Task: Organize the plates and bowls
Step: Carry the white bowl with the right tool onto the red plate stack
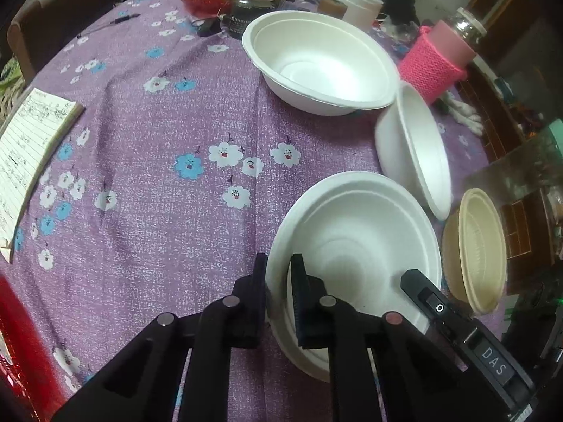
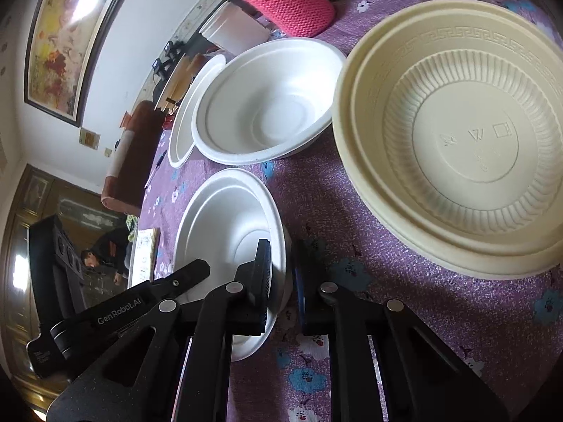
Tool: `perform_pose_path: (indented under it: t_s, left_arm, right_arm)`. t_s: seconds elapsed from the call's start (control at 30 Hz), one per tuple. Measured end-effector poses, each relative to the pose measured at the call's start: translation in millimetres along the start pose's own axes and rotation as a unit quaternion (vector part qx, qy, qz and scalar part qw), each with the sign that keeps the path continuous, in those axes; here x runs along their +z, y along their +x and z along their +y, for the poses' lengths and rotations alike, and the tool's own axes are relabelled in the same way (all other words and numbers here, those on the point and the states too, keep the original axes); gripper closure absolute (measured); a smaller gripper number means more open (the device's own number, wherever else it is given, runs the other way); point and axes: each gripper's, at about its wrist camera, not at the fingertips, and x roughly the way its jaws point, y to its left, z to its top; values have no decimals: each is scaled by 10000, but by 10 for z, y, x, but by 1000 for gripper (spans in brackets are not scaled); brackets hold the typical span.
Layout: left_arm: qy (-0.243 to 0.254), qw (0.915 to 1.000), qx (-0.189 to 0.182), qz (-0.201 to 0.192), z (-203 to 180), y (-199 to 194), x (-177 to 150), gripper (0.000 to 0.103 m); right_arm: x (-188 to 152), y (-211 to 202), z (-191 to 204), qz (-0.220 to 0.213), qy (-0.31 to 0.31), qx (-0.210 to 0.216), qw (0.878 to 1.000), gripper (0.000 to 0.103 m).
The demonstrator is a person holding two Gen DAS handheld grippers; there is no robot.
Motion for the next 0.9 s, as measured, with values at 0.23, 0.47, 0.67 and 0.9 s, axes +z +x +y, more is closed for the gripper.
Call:
perform_pose_path:
  t_s: [0.23, 0.47, 0.67, 0.9]
  left_arm:
    - [-49, 10000, -11, -40, 116, -85, -69, 93]
    - [-157, 9994, 45, -305, 284, -286, -185, 93]
    - [-339, 9970, 170, -678, 585, -595, -373, 93]
    - [-462, 9926, 384, -1059, 933, -981, -632, 93]
  right_arm:
    - [-33, 38, 41, 72, -78, 101, 9999, 93]
    - [-140, 78, 238, 139, -392, 290, 9987, 93]
    - [-401, 70, 584, 101, -938, 387, 9948, 92]
    - [-749, 90, 941, 106, -1200, 700, 9902, 92]
